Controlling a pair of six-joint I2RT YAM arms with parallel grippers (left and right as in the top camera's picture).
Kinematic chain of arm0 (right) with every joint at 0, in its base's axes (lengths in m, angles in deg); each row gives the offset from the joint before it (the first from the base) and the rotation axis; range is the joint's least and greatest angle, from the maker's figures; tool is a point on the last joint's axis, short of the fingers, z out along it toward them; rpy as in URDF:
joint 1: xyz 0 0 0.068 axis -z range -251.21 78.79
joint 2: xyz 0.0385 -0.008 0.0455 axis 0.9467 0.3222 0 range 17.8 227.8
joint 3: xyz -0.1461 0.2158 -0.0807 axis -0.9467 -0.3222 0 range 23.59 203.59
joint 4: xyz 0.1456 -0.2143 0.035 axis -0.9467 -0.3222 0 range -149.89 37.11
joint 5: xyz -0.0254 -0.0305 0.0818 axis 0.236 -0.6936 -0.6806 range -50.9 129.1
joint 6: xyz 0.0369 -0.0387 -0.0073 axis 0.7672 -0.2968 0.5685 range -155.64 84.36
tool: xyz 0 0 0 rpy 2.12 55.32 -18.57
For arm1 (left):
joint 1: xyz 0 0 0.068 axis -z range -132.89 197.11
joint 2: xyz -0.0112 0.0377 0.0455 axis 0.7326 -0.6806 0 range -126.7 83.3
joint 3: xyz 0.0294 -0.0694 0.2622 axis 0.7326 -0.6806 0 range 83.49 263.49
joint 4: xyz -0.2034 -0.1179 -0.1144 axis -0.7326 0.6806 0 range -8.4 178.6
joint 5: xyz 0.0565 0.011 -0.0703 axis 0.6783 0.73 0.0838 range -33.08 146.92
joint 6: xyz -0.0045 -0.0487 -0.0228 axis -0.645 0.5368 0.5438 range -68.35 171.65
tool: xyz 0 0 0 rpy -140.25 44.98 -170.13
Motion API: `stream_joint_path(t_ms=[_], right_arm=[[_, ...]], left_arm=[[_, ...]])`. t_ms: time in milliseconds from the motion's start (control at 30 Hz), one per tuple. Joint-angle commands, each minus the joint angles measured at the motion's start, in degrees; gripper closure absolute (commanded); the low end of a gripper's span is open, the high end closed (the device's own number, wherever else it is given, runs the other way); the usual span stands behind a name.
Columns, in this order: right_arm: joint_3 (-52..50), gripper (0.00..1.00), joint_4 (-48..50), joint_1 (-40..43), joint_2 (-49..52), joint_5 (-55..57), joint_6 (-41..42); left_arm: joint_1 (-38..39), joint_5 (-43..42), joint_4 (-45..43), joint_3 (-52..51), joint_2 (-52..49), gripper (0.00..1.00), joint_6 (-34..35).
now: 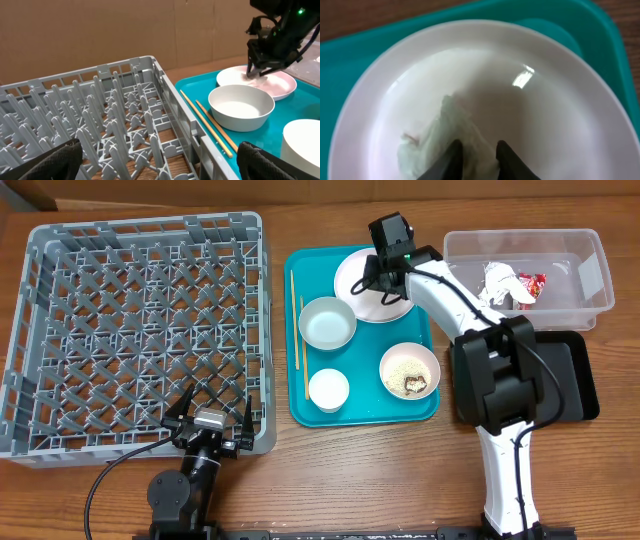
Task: Sort waste into correct bins and load items into the dishwasher
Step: 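Return right gripper to the plate, grab remaining tissue, drop in bin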
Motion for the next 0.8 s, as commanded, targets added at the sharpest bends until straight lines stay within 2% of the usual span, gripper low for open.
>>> stream_joint_path(t_ms=[0, 67, 133, 300, 500, 633, 767], right_arm=[[0.3, 0.76, -0.6, 0.1, 1.4, -1.1, -0.3], [0.3, 0.81, -0.9, 0.1, 1.4, -1.1, -0.5], [1.0, 0.96, -2.3, 0.1, 1.2, -1.1, -0.5], [7.5, 0.96, -10.0, 0.9, -2.6, -1.1, -1.1], [17.5, 0.96, -22.5, 3.6, -11.9, -0.1, -1.1], [17.8, 0.96, -27.1, 8.2, -16.6, 2.5, 0.0], [16.5, 0.96, -33.5, 13.9, -16.2, 2.6, 4.3]], left_arm=[[0.1, 0.0, 0.1, -0.2, 0.6, 0.0, -1.0], [0.1, 0.0, 0.1, -0.2, 0.6, 0.0, -1.0], [0.1, 0.0, 0.1, -0.2, 0.6, 0.0, -1.0], [0.1, 0.0, 0.1, -0.2, 0.6, 0.0, -1.0], [0.1, 0.0, 0.1, -0.2, 0.6, 0.0, -1.0], [0.1, 0.0, 0.1, -0.2, 0.6, 0.0, -1.0], [0.1, 0.0, 0.1, -0.2, 0.6, 0.0, -1.0]])
